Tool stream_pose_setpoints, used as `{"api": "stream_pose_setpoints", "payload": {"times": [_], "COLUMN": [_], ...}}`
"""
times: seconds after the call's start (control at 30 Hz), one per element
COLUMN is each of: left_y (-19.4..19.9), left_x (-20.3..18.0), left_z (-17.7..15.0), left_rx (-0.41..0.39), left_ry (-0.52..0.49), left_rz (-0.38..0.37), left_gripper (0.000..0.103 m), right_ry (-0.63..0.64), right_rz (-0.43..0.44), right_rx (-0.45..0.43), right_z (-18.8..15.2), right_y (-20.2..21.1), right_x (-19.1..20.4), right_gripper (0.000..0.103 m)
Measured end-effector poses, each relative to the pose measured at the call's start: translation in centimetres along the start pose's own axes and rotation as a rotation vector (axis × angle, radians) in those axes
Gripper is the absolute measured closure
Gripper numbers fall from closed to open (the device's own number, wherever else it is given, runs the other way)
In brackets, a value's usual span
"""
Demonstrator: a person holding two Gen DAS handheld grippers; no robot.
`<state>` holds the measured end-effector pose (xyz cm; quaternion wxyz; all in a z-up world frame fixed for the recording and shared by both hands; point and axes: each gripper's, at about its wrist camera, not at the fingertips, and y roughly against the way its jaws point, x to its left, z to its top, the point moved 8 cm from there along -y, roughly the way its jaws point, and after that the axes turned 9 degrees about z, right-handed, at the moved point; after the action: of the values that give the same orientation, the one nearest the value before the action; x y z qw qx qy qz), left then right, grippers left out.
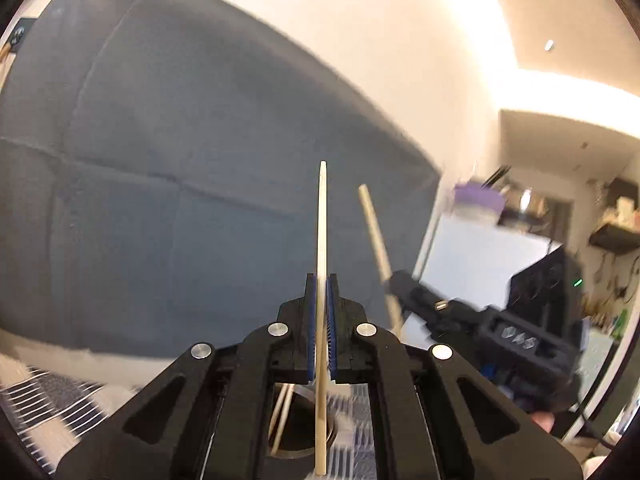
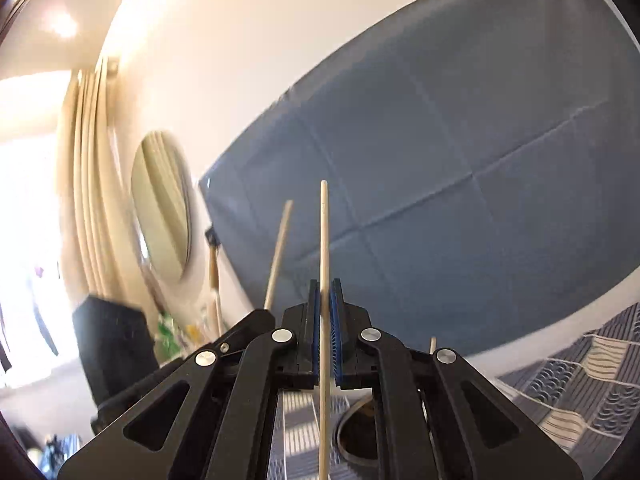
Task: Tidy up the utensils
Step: 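Raise both held chopsticks upright and bring them above the black cup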
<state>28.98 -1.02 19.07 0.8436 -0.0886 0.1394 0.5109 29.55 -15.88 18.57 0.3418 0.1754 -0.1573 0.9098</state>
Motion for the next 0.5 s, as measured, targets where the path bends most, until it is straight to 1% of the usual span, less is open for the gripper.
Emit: {"api": "stream_pose_setpoints", "payload": {"times": [0.03,0.07,0.13,0.2,0.27,0.3,0.33,0.37,0.4,0.43,0.5], "left_y": [-0.1,-0.5,-1.1,-1.6,-2.0,-2.6,-2.9,-3.1,-3.2,-3.4,-3.8], "left_x": [0.0,0.1,0.7,1.7,2.4,2.6,2.8,2.6,2.5,2.5,2.5], "left_z": [0.0,-0.3,-0.9,-2.1,-3.0,-3.5,-3.8,-4.3,-4.6,-4.8,-5.1], "left_rx": [-0.033,-0.063,-0.103,-0.121,-0.137,-0.124,-0.123,-0.117,-0.118,-0.121,-0.106], "left_ry": [0.013,0.015,0.026,0.076,0.091,0.056,0.038,0.033,0.026,0.012,0.006], "left_rz": [-0.017,-0.019,-0.029,-0.064,-0.069,-0.021,-0.001,-0.028,-0.034,-0.019,-0.018], "left_gripper": [0.098,0.098,0.098,0.098,0.098,0.098,0.098,0.098,0.098,0.098,0.098], "right_ry": [-0.017,-0.04,-0.06,-0.06,-0.078,-0.096,-0.101,-0.102,-0.099,-0.098,-0.091], "right_rz": [0.013,0.035,0.039,0.052,0.055,0.055,0.05,0.039,0.028,0.022,0.002], "right_rx": [-0.023,-0.053,-0.097,-0.146,-0.139,-0.133,-0.128,-0.119,-0.112,-0.105,-0.083], "right_z": [0.0,0.0,-0.2,-0.6,-1.1,-1.6,-1.8,-2.1,-2.4,-2.7,-3.4], "right_y": [-0.3,-0.6,-0.9,-0.9,-1.3,-1.7,-1.9,-2.3,-2.6,-3.0,-3.9], "right_x": [-0.4,-1.1,-2.3,-3.6,-4.8,-5.6,-6.1,-6.5,-6.9,-7.1,-7.5], "right_gripper": [0.098,0.098,0.098,0.098,0.098,0.098,0.098,0.098,0.098,0.098,0.098]}}
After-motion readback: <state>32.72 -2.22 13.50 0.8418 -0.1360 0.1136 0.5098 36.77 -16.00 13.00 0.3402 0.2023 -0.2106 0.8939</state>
